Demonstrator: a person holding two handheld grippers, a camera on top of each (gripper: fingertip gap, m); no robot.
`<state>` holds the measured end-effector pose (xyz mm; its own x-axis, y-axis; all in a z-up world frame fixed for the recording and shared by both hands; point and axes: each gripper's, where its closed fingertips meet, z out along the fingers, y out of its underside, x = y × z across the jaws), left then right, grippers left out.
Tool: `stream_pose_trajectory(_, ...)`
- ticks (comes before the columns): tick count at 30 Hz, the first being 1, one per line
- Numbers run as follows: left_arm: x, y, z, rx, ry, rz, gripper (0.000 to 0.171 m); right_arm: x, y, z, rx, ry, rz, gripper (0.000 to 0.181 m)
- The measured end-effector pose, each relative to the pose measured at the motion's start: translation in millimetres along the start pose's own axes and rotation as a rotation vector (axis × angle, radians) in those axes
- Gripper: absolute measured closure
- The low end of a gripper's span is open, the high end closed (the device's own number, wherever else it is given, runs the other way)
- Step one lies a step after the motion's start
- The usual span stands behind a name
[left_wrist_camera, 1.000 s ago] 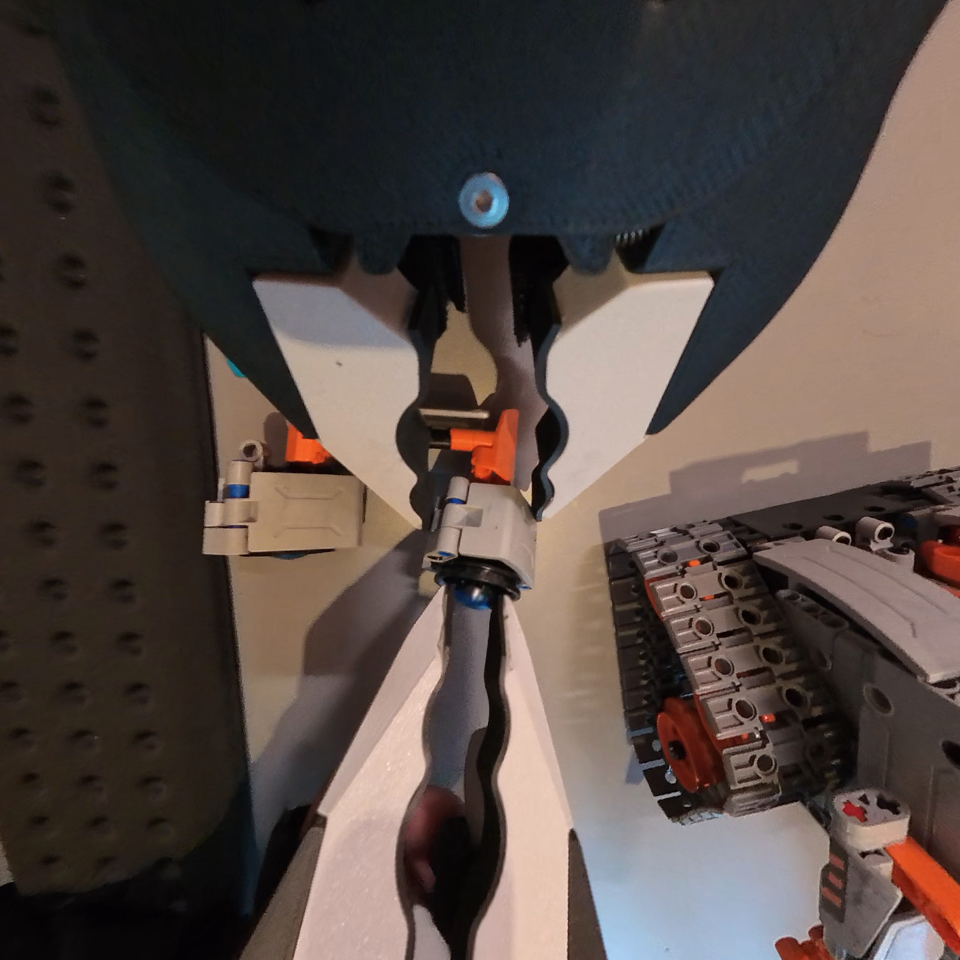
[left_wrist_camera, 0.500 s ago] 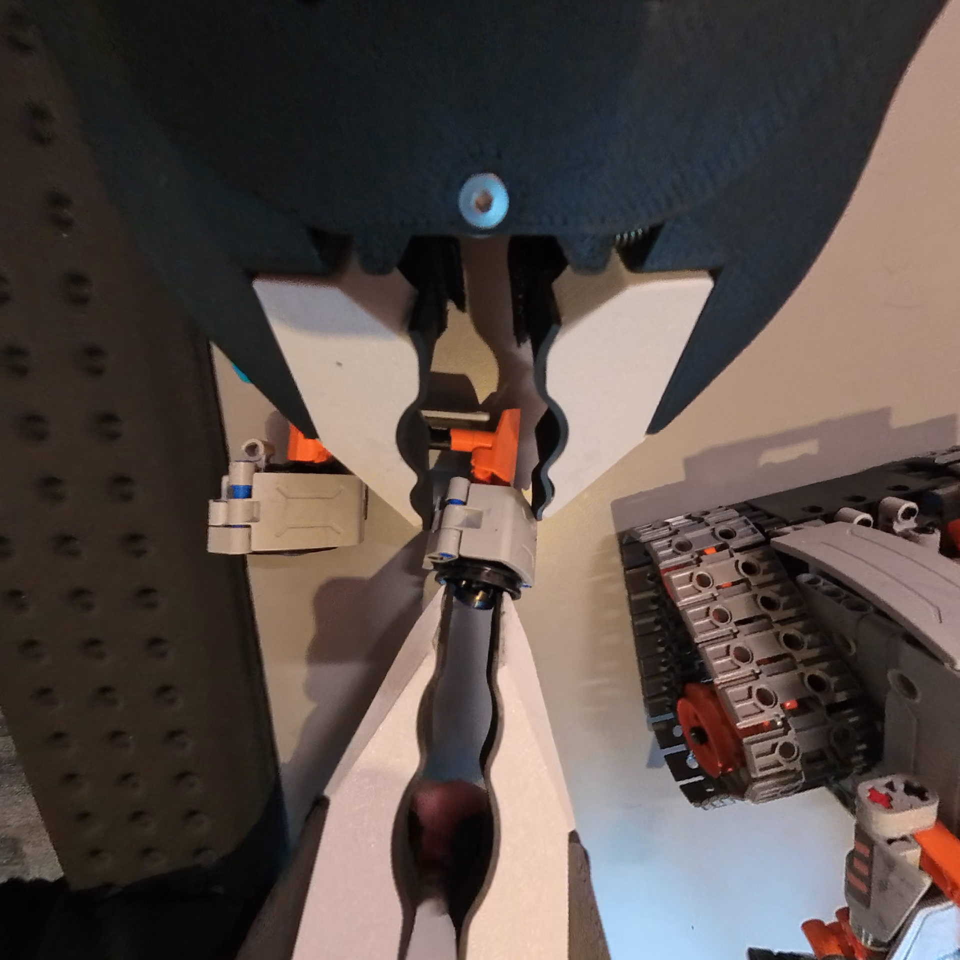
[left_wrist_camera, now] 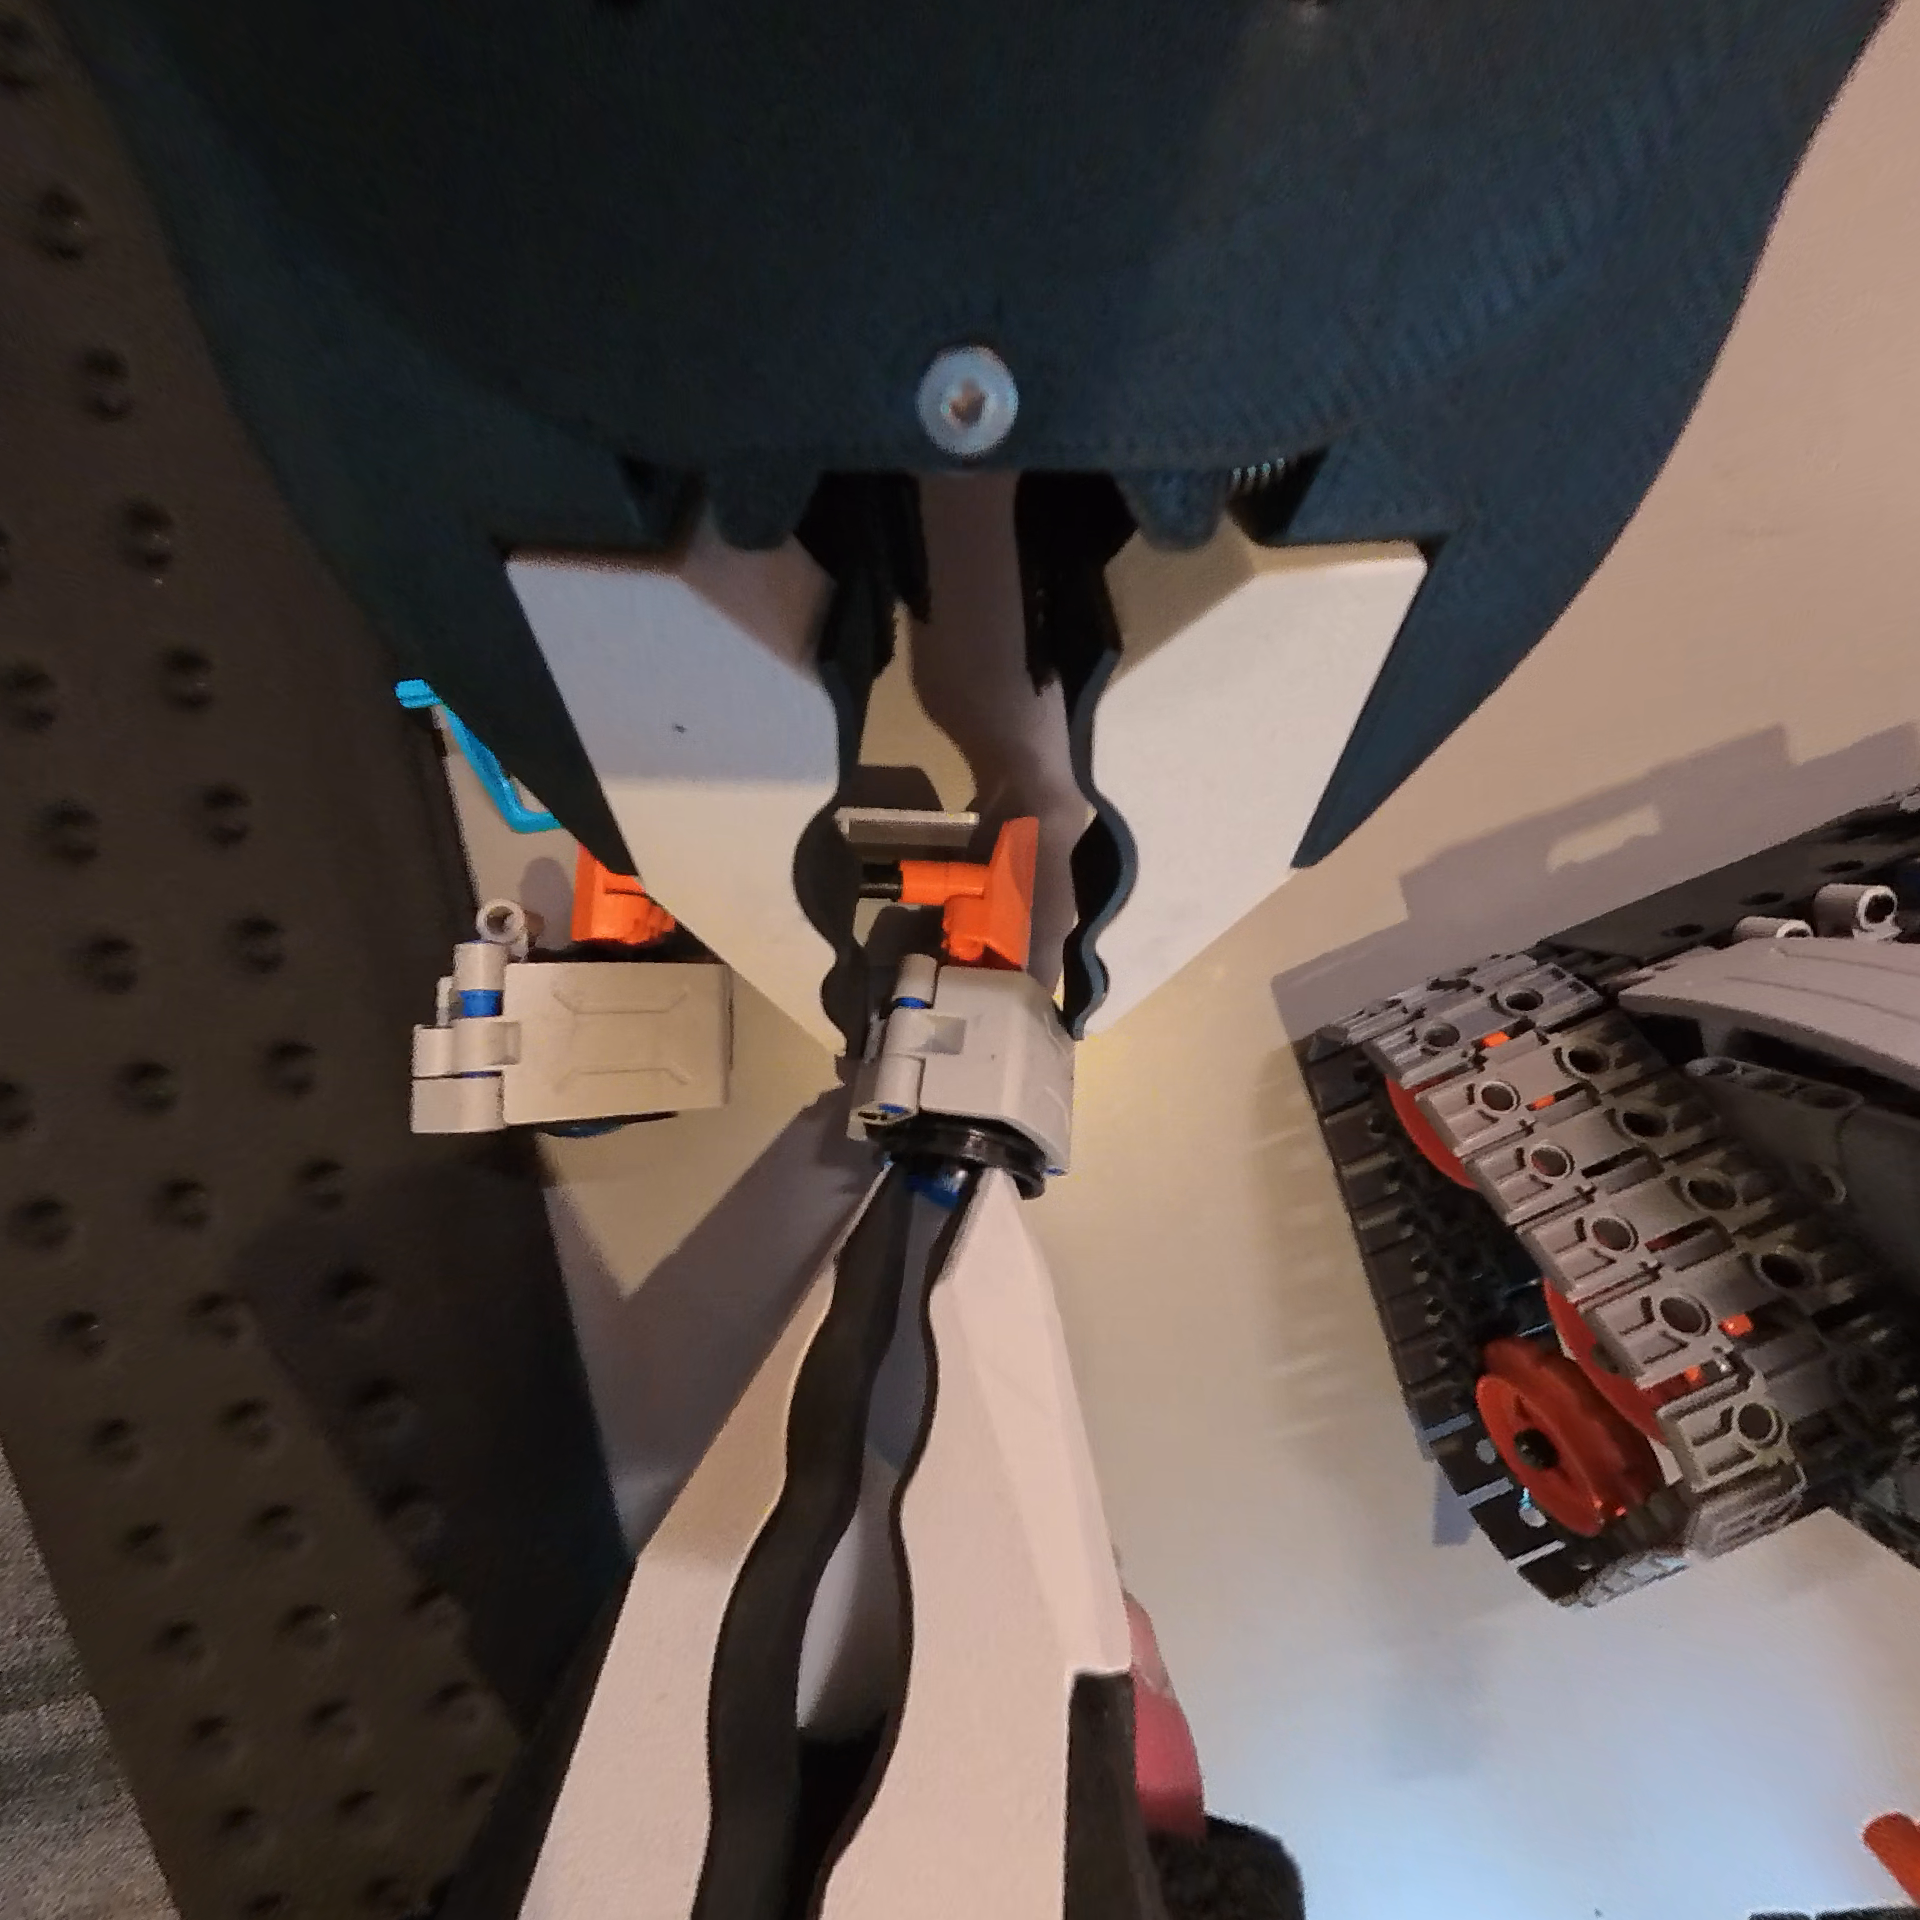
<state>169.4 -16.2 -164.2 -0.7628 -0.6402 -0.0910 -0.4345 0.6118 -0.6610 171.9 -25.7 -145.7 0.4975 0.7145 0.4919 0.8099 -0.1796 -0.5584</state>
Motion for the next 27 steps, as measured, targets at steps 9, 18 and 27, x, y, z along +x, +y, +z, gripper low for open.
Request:
stream_pose_trajectory(9,2.2,-0.6,0.8,0.045,0.045,-0.038,0.137,-1.7,-0.1,0.3,0.109,-0.076,0.133,0.169)
stream_pose_trajectory(18,3.9,-1.3,0.9,0.083,0.076,-0.065,0.137,-2.3,-2.0,-0.1,0.216,-0.146,0.232,0.17)
stream_pose_trajectory(27,4.2,-1.5,1.0,0.089,0.08,-0.058,0.137,-1.6,-1.5,-0.2,0.259,-0.194,0.324,0.17)
